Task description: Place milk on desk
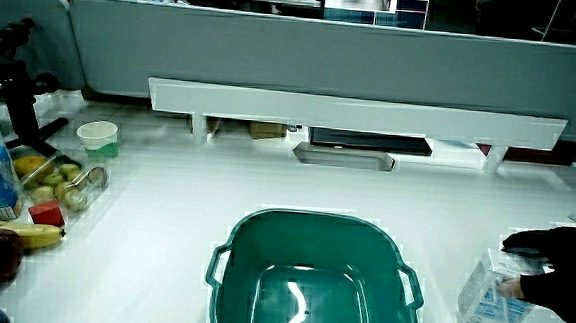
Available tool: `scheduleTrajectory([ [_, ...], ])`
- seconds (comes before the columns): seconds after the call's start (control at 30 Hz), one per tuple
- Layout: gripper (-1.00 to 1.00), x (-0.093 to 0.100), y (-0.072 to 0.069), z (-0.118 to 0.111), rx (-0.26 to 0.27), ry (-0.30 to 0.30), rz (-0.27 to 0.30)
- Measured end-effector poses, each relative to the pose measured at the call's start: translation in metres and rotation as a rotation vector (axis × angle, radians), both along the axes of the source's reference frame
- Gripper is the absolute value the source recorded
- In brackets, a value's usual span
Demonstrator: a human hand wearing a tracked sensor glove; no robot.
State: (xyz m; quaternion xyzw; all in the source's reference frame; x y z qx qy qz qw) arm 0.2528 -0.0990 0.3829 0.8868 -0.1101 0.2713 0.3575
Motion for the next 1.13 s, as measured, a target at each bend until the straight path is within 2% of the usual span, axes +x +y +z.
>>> scheduleTrajectory([
  [0.13, 0.0, 0.001, 0.001, 0.007, -0.018, -0.008, 0.003],
  [0.17, 0.0, -0.002, 0.002, 0.003, 0.022, 0.029, 0.021],
  [0.27, 0.0, 0.0, 0.004, 0.01, 0.004, 0.03, 0.031],
  [0.3, 0.0, 0.002, 0.003, 0.016, -0.009, 0.035, 0.018],
  [0.4, 0.0, 0.003, 0.005, 0.014, -0.022, -0.028, 0.061],
  [0.47, 0.0, 0.001, 0.004, 0.014, -0.019, 0.009, 0.028],
  [0.57, 0.0, 0.002, 0.006, 0.014, -0.022, -0.006, 0.05],
  [0.77, -0.32, 0.001, 0.008, 0.013, -0.017, 0.033, 0.045],
  [0.83, -0.42, 0.002, 0.009, 0.013, -0.03, 0.049, 0.038],
  [0.87, -0.47, 0.004, 0.01, 0.013, -0.034, 0.031, 0.047],
  [0.9, -0.53, 0.007, 0.01, 0.015, -0.087, -0.028, 0.055],
  [0.93, -0.58, 0.007, 0.012, 0.01, -0.071, -0.023, 0.068],
  [1.0, -0.68, 0.002, 0.016, -0.003, -0.028, 0.04, 0.041],
  [1.07, -0.79, -0.005, 0.02, -0.016, 0.014, 0.067, 0.031],
  [1.1, -0.84, -0.008, 0.023, -0.022, 0.051, 0.092, 0.009],
  [1.13, -0.89, -0.009, 0.025, -0.019, 0.141, 0.078, -0.054],
])
